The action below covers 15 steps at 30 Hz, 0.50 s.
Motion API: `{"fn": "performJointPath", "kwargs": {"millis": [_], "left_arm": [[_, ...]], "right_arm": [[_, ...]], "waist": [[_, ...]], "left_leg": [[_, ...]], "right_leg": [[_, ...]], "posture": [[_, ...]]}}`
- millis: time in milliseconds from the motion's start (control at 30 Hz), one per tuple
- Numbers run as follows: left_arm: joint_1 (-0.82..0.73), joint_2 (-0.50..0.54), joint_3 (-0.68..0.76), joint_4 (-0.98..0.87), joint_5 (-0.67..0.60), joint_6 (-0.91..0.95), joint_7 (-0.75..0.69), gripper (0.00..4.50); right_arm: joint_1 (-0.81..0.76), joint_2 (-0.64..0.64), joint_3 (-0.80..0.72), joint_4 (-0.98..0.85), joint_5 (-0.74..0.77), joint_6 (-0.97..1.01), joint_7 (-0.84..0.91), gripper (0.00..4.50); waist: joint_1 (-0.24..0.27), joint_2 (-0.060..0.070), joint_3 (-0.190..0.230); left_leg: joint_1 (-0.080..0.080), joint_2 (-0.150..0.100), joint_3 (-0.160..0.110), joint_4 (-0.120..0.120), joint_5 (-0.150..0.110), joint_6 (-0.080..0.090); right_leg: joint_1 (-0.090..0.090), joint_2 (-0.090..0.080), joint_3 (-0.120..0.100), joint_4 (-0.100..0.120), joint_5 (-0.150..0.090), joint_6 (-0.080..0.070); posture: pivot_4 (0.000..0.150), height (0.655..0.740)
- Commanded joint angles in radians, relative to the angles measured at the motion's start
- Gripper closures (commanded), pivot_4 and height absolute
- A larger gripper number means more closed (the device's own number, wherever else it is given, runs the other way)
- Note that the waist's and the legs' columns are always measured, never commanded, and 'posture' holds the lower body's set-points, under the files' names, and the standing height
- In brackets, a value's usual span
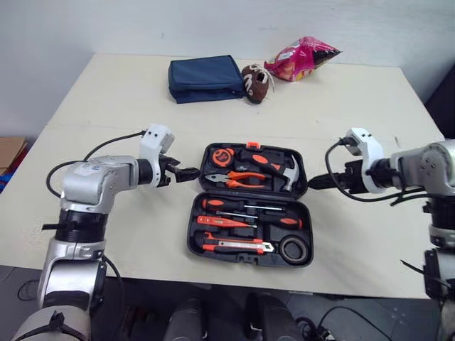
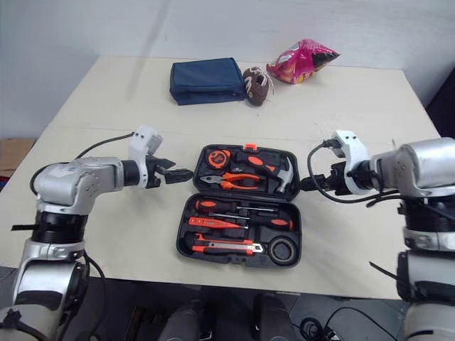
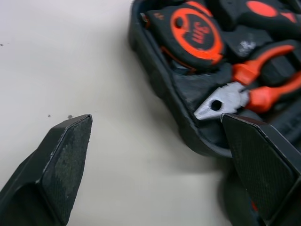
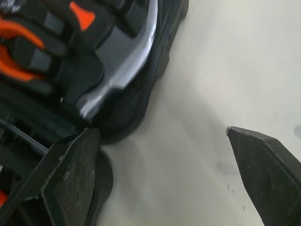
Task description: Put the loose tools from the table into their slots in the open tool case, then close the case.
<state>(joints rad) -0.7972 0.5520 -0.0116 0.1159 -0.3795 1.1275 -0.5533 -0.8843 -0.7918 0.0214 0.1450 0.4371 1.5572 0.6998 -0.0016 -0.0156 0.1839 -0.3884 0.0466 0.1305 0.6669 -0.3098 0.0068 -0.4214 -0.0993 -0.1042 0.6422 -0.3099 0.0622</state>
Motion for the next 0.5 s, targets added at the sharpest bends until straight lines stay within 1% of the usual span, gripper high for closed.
{"fn": "performJointPath", "kwargs": {"millis": [33,200,500], "left_arm": [[-0.043,-0.009,-0.011,0.046,0.024,-0.033,0.001,0.05],[-0.081,-0.05,-0.018,0.114,0.045,-0.057,0.013,0.05],[-0.09,-0.073,-0.053,0.155,0.073,-0.039,0.006,0.05]], "right_arm": [[-0.021,0.002,0.013,0.044,-0.027,-0.041,-0.031,0.0],[-0.04,0.032,0.024,0.082,-0.024,-0.054,-0.043,0.0],[-0.045,0.07,0.032,0.134,-0.043,-0.065,-0.086,0.0]], "waist": [[0.0,0.0,0.0],[0.0,0.0,0.0],[-0.002,0.0,0.0]], "left_leg": [[0.0,0.0,0.0,0.0,0.0,0.0],[-0.003,-0.001,0.003,0.001,0.0,0.001],[-0.001,0.0,0.007,0.001,0.001,0.0]], "right_leg": [[0.0,0.0,0.0,0.001,0.0,0.0],[-0.005,0.0,0.001,0.003,0.0,0.0],[-0.008,0.001,0.001,0.006,0.0,0.0]], "posture": [[0.15,0.74],[0.15,0.74],[0.15,0.74]]}}
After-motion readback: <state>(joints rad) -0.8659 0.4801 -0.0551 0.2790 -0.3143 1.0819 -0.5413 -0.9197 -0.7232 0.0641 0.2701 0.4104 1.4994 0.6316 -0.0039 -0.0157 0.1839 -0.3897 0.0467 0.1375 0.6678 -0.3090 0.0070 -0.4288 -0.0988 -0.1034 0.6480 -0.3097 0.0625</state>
